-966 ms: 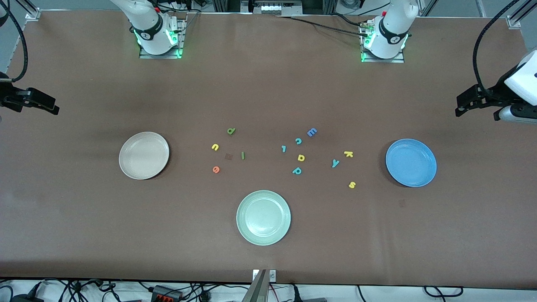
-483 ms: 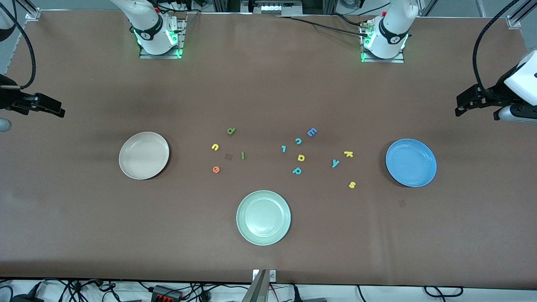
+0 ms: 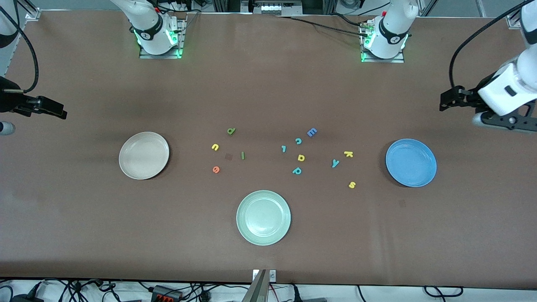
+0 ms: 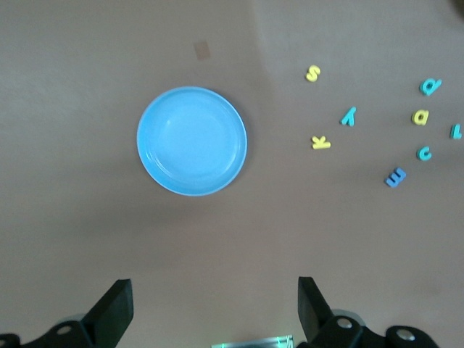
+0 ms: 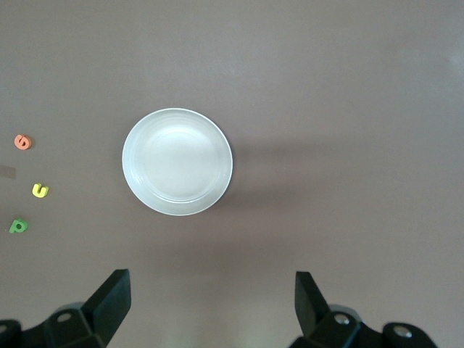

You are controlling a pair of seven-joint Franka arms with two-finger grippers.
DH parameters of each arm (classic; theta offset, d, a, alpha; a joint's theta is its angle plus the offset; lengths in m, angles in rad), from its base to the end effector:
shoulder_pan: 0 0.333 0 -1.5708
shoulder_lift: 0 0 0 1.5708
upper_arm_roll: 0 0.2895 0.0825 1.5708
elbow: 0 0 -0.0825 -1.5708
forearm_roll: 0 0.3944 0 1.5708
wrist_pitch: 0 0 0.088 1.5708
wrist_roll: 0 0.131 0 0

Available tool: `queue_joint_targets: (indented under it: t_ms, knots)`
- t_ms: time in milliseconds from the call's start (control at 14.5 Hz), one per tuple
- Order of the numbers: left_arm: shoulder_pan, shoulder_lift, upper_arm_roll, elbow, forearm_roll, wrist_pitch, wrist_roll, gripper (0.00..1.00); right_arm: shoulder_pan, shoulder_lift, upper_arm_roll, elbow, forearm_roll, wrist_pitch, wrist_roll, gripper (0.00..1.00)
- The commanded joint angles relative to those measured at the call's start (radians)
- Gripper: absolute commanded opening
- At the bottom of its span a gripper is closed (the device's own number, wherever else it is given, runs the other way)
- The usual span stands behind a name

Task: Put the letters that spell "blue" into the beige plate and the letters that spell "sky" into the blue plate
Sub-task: 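Move the right gripper to the yellow u while the left gripper reaches the yellow s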

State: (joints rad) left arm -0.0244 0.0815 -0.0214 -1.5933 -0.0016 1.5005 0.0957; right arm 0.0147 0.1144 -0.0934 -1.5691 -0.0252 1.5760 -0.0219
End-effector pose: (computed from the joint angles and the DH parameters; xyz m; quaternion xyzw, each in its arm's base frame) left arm 0.5700 -0.0260 0.5117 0.9937 -0.0704 -0.0870 0.0038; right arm 0.5876 -0.0474 0.5095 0.9980 -0.0276 -0.0543 0.0152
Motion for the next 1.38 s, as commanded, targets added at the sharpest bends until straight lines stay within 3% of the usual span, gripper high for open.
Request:
queue_joint_targets:
  t_ms: [0, 276, 552, 828, 966, 1310]
  knots:
    - [0.0, 0.009, 0.0, 0.033, -0.011, -0.036, 0.016, 1.0, 0.004, 0.031, 0.015, -0.003, 0.004, 0.002, -0.018, 1.0]
    - [0.0, 0.024, 0.0, 0.036, -0.011, -0.034, 0.013, 1.0, 0.111, 0.146, 0.018, -0.006, 0.01, 0.05, -0.017, 1.0]
    - [-0.002, 0.119, 0.0, 0.15, -0.009, -0.046, 0.03, 1.0, 0.224, 0.249, 0.018, -0.032, 0.018, 0.137, 0.005, 1.0]
    - [-0.003, 0.176, 0.0, 0.22, -0.003, -0.051, 0.16, 1.0, 0.264, 0.37, 0.018, -0.035, 0.162, 0.228, 0.003, 1.0]
    - [-0.002, 0.176, 0.0, 0.217, -0.009, -0.051, 0.153, 1.0, 0.323, 0.405, 0.017, -0.035, 0.163, 0.283, 0.011, 1.0]
    - [-0.055, 0.211, 0.0, 0.175, -0.055, 0.006, 0.058, 1.0, 0.47, 0.484, 0.015, -0.042, 0.162, 0.403, 0.248, 1.0]
